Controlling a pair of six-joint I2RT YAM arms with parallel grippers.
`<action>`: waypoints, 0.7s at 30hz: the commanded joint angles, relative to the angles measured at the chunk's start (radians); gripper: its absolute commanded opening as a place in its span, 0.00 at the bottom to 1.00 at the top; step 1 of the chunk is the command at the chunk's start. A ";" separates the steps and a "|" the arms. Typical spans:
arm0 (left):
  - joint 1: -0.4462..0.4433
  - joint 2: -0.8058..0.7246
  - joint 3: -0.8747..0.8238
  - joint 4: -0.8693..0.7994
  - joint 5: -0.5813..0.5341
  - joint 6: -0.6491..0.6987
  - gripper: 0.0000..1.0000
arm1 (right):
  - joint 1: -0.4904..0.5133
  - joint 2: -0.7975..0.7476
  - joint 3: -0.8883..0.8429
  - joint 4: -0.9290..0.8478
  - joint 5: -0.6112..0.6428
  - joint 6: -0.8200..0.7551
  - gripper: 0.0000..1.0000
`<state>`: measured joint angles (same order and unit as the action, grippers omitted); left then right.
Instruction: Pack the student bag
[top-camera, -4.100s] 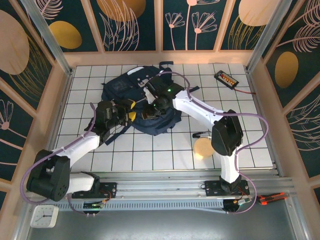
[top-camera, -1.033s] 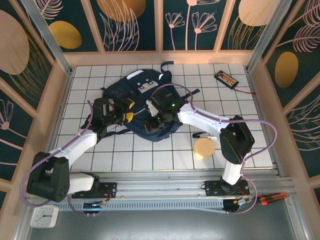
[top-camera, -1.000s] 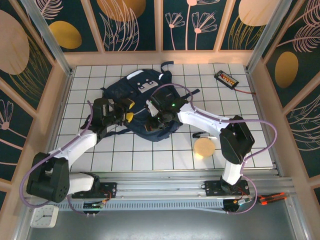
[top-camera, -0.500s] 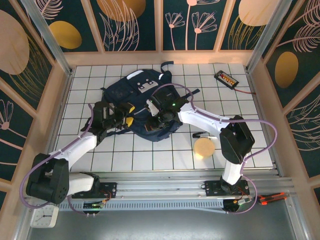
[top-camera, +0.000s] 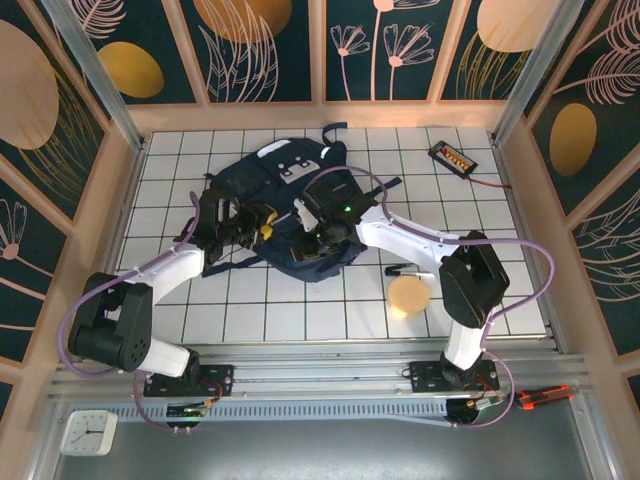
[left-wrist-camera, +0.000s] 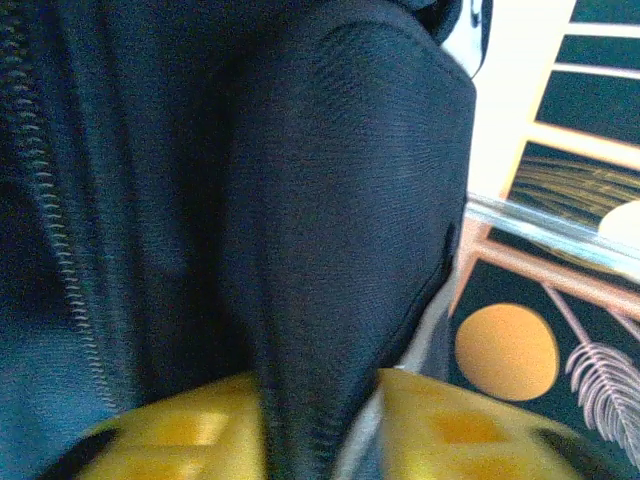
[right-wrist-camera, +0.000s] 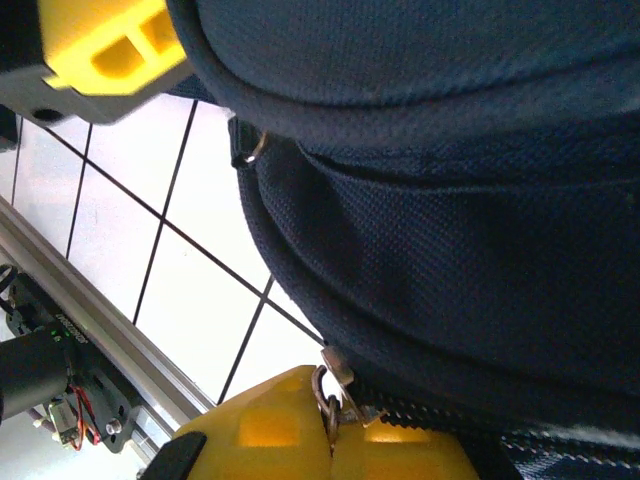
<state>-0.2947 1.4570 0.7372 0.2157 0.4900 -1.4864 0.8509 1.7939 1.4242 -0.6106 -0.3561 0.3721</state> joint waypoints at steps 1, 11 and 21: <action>-0.009 0.019 0.043 0.087 0.022 0.028 0.07 | 0.034 -0.004 0.026 -0.039 -0.041 -0.022 0.00; 0.060 -0.041 0.185 -0.258 -0.076 0.378 0.00 | -0.063 -0.133 -0.068 -0.103 0.012 -0.036 0.00; 0.085 0.085 0.458 -0.541 -0.073 0.751 0.00 | -0.227 -0.207 -0.163 -0.139 -0.039 -0.215 0.00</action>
<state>-0.2661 1.5082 1.1282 -0.2993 0.4881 -0.8967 0.6643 1.6238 1.3056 -0.6060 -0.3801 0.2516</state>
